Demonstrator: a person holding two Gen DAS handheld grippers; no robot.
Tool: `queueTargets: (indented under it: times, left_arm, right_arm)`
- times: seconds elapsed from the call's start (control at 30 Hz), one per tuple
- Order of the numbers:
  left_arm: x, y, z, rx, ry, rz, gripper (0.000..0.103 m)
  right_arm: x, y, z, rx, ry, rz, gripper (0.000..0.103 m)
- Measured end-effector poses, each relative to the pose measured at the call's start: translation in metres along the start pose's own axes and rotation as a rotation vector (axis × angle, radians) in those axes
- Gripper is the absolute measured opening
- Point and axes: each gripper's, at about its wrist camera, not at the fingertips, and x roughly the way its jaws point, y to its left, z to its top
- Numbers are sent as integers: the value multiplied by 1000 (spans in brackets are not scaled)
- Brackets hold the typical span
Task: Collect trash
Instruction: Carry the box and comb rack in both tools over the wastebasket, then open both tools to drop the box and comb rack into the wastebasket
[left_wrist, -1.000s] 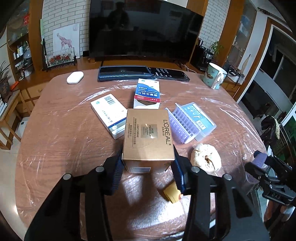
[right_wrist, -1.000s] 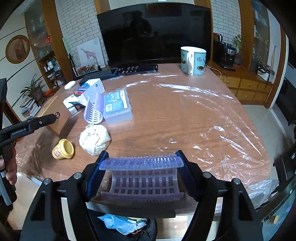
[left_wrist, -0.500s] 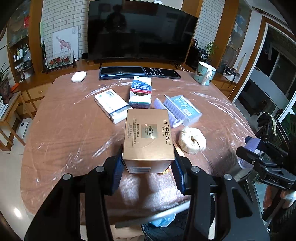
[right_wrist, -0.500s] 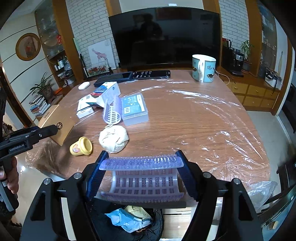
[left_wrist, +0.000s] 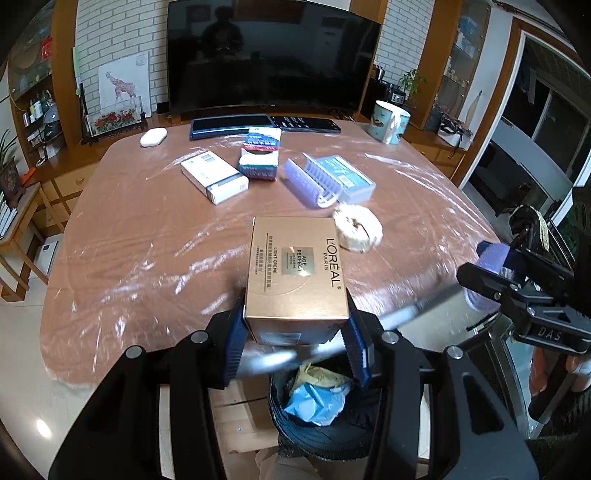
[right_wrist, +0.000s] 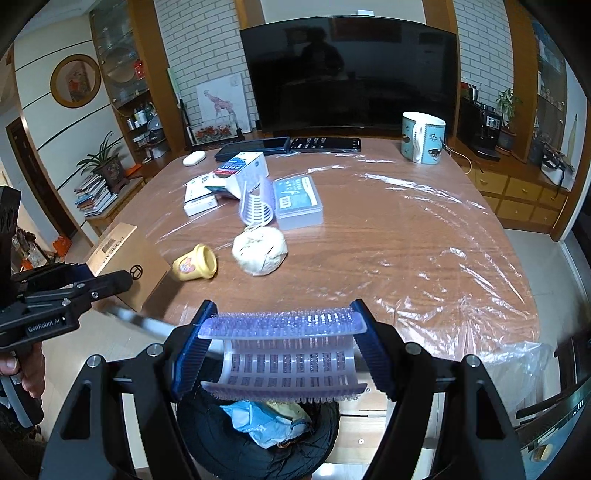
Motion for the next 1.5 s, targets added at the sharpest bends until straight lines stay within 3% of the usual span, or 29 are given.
queueTargets:
  times: [0.97,1.5]
  left_arm:
    - [-14,-49,-60,62,63,-7,48]
    - [14,-56,-90,102,167,2,48]
  right_arm:
    - [-20,19,-48,-52,59,59,73]
    - [14,17,-75,-48,164,54,73]
